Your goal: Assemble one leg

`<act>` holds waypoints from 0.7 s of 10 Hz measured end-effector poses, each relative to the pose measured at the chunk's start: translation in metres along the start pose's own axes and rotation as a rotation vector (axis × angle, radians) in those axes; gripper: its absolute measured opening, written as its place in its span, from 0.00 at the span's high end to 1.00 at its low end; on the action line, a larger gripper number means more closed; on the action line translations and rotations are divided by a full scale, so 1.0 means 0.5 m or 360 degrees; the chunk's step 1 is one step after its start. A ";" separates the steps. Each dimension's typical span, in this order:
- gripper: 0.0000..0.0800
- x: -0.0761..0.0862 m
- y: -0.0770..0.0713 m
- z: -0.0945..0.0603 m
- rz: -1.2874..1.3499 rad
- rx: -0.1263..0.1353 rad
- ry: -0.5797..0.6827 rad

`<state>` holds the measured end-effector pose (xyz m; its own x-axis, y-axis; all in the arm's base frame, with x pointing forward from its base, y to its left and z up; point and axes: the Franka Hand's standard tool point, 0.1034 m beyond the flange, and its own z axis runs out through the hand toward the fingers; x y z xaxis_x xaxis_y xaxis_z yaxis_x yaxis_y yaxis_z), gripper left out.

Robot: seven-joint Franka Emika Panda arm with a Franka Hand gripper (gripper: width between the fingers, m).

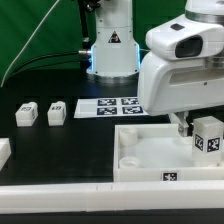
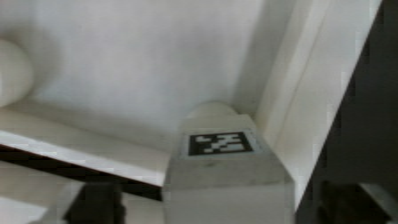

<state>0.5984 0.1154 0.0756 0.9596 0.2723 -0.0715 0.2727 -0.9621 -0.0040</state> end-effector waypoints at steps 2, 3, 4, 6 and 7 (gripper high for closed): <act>0.64 0.000 0.000 0.000 0.0000 0.0000 0.0000; 0.64 0.000 0.000 0.000 0.0000 0.0000 0.0000; 0.64 0.000 0.000 0.000 0.0016 0.0001 0.0000; 0.64 0.000 0.000 0.000 0.0055 0.0001 0.0000; 0.64 0.000 -0.001 0.000 0.0161 0.0004 0.0002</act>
Offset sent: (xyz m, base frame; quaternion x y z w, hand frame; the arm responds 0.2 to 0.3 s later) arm 0.0000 0.0000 0.0000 0.0000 0.0000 0.0000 1.0000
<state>0.5983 0.1157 0.0754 0.9822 0.1740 -0.0707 0.1745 -0.9847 0.0006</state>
